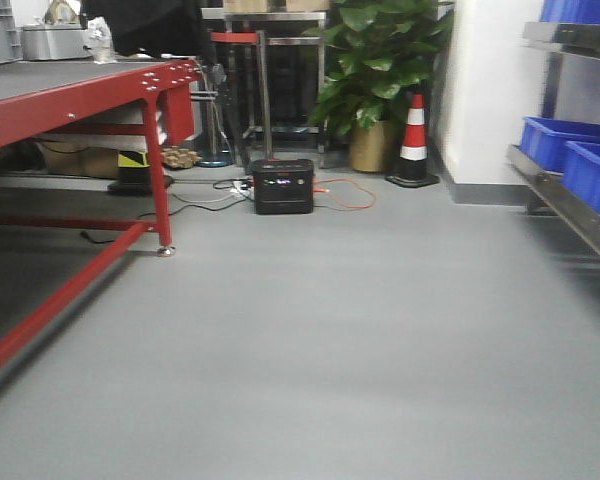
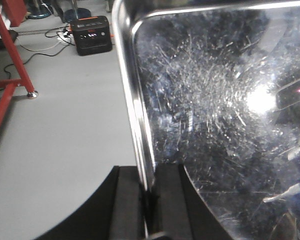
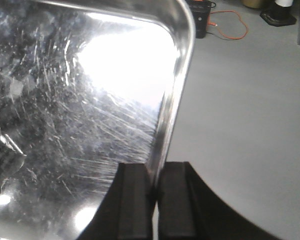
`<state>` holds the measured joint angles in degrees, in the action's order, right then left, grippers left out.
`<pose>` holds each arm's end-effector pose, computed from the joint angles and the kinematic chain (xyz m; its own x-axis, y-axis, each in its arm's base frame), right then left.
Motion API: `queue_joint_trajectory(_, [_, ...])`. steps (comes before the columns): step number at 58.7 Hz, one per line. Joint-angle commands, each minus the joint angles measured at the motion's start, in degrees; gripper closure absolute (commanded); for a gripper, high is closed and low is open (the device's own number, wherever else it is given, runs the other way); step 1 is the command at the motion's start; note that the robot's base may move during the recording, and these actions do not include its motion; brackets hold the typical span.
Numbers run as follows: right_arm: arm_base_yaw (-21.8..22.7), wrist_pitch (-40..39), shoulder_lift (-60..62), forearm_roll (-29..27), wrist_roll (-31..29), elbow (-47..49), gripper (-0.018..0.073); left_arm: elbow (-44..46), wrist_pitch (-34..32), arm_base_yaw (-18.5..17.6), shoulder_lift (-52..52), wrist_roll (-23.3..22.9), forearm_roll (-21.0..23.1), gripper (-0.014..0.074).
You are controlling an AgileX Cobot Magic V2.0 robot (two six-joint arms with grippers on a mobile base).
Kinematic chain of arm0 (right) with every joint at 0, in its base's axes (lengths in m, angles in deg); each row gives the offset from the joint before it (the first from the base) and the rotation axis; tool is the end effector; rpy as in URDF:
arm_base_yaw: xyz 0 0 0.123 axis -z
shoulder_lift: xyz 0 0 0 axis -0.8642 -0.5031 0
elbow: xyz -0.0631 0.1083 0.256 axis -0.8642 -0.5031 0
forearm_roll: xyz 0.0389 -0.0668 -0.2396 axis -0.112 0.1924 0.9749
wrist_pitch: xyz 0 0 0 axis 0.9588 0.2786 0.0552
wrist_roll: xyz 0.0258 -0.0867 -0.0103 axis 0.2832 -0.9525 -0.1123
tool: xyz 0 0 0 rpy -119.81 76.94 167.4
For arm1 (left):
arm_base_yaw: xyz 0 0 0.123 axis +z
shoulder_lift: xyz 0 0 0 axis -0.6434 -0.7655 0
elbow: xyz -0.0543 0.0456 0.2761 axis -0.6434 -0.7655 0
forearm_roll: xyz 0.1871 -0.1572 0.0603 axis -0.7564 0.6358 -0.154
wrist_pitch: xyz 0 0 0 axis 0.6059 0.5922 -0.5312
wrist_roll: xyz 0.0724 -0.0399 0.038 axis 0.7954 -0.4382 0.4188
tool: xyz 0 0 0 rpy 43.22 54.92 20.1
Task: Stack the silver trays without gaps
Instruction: 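Hold the tray with both grippers while the base turns away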
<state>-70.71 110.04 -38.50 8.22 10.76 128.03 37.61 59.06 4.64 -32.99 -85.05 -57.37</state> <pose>0.3747 0.0785 0.4362 -0.4410 -0.0679 -0.8949 -0.2407 0.9696 0.0450 0.3482 -0.2173 0.4377 -0.3520 0.1676 -0.9209 0.3330 0.9419 0.0442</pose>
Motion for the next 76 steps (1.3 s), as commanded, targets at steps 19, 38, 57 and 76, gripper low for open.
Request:
queue_joint_trajectory(19, [-1.13,-2.54,0.57,-2.71,-1.35,0.63,0.0638,0.69,-5.51,-0.95,0.47,0.44,1.98,0.0596])
queue_joint_trajectory(38, [-1.13,-2.68,0.57,-2.71,-1.35,0.63,0.0638,0.69,-5.51,-0.95,0.47,0.44,1.98,0.0596])
queue_joint_trajectory(57, [-1.13,-2.68,0.57,-2.71,-1.35,0.63,0.0638,0.69,-5.51,-0.95,0.47,0.44,1.98,0.0596])
queue_joint_trajectory(76, [-1.13,-2.68,0.57,-2.71,-1.35,0.63,0.0638,0.69,-5.51,-0.95,0.47,0.44,1.98,0.0596])
